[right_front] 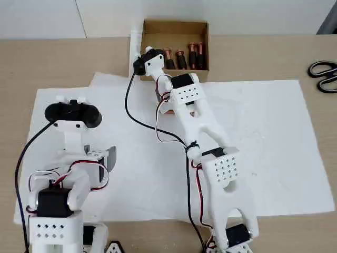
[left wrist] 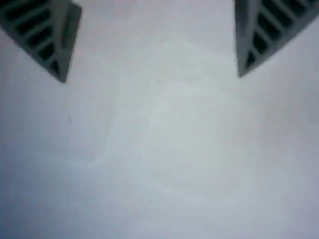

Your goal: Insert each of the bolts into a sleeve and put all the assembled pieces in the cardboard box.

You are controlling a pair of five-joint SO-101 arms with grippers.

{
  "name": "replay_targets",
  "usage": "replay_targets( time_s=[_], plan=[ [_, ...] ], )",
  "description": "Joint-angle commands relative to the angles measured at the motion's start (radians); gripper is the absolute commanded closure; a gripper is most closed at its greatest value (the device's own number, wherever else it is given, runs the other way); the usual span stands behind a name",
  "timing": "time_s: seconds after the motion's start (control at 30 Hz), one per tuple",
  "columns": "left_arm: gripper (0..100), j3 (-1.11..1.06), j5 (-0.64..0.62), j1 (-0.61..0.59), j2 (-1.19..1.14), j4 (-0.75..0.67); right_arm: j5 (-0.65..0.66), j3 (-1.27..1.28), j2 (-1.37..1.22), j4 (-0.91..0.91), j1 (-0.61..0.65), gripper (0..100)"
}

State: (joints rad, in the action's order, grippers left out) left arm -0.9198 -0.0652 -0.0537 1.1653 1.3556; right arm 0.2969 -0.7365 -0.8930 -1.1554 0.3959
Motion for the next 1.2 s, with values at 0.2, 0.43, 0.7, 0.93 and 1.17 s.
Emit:
replay_targets(
  time_s=[0.2, 0.43, 0.7, 0.93, 1.17],
  plan=[
    [79, 0.005, -0.009, -0.008, 0.011, -0.02, 0.0, -0.107, 0.007, 0.018, -0.042, 99.5],
    [79, 0.005, -0.009, -0.008, 0.011, -0.02, 0.0, -0.224, 0.008, -0.01, -0.07, 99.5],
    [79, 0.005, -0.009, -0.008, 0.011, -0.02, 0.0, -0.52, 0.008, -0.317, -0.067, 99.5],
    [79, -0.013, -0.008, -0.006, 0.009, -0.023, -0.083, -0.809, 0.002, -0.582, -0.077, 99.5],
    [79, -0.021, -0.008, -0.006, 0.009, -0.034, -0.163, -0.81, 0.007, -0.59, -0.166, 99.5]
  ],
)
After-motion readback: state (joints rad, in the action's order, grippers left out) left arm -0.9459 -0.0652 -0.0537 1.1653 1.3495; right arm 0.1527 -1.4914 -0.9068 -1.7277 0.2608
